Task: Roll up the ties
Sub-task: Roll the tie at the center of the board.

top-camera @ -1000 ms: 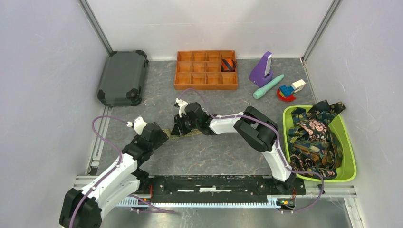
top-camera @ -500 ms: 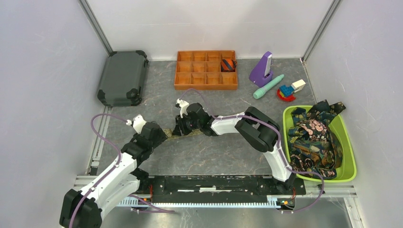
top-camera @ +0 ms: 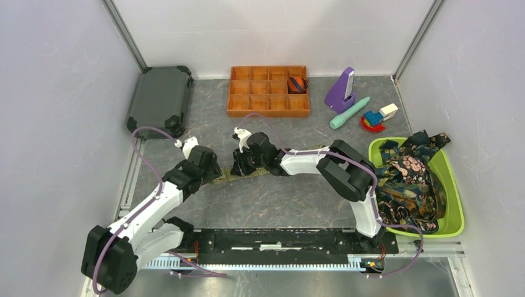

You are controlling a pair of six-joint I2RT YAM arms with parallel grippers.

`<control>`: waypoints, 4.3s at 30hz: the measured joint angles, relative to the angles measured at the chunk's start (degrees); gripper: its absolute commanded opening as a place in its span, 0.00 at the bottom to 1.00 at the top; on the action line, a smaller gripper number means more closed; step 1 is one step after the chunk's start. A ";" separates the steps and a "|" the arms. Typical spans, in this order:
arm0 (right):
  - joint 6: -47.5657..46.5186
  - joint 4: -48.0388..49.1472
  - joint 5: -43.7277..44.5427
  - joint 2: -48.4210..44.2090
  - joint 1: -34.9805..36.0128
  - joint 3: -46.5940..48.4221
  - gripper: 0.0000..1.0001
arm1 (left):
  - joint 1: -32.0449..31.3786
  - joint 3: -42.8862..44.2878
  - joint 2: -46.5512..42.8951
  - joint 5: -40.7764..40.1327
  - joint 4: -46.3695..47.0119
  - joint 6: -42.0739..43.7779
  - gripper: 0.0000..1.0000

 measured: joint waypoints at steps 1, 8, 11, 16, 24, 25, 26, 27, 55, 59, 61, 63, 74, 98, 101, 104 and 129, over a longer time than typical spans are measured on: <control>-0.02 0.00 0.15 -0.22 -0.02 -0.44 0.29 | -0.02 0.44 1.38 0.66 -0.09 0.50 0.71; 0.00 0.52 0.81 -0.52 -0.96 -3.28 0.29 | -1.22 2.19 6.62 1.92 -0.90 1.03 0.75; 0.02 0.96 0.76 -0.52 -1.36 -3.54 0.29 | -2.10 2.43 8.24 2.36 -0.92 1.97 0.77; 0.07 1.75 0.68 -0.52 -1.84 -3.93 0.28 | -2.67 2.73 10.93 2.34 -0.61 2.99 0.77; 0.07 3.43 0.28 -0.52 -2.03 -4.81 0.28 | -2.67 2.73 12.35 3.17 3.13 3.48 0.78; 0.07 3.61 0.26 -0.52 -2.03 -4.92 0.28 | -2.67 2.73 12.20 3.56 3.30 3.48 0.79; 0.07 3.82 0.22 -0.52 -2.08 -5.03 0.28 | -2.67 2.73 11.98 3.89 3.32 3.50 0.80; 0.07 3.93 0.09 -0.52 -2.10 -5.09 0.28 | -2.67 2.73 11.72 4.09 3.23 3.50 0.80; 0.26 6.10 -0.63 -0.52 -2.47 -6.32 0.28 | -2.67 6.71 22.23 1.79 5.01 6.10 0.83; 0.48 6.67 -1.07 -0.52 -2.67 -6.62 0.28 | -2.67 6.71 22.16 0.94 4.96 6.10 0.82; 0.50 6.69 -1.20 -0.52 -2.71 -6.64 0.28 | -2.67 6.71 21.94 0.68 4.94 6.10 0.81; 0.52 6.75 -1.27 -0.52 -2.78 -6.73 0.28 | -2.67 6.71 21.62 0.28 4.85 6.10 0.81; 0.55 6.95 -1.51 -0.52 -2.89 -6.86 0.27 | -2.49 6.67 19.50 -0.98 2.29 5.97 0.79; 0.59 3.30 -3.02 -0.96 -2.95 -4.72 0.42 | -1.88 5.01 3.80 -2.25 -3.04 3.34 0.87; 1.07 2.97 -4.26 -1.55 -2.95 -4.22 0.42 | -0.39 3.39 0.81 -2.10 -3.19 2.12 0.86; 1.77 2.58 -5.25 -1.57 -2.91 -1.86 0.42 | 2.49 0.61 -2.80 -0.76 -2.95 0.33 0.85; 3.10 5.35 -8.09 9.70 -2.08 9.18 0.36 | 7.80 -8.81 -13.79 5.75 -2.16 -5.81 0.79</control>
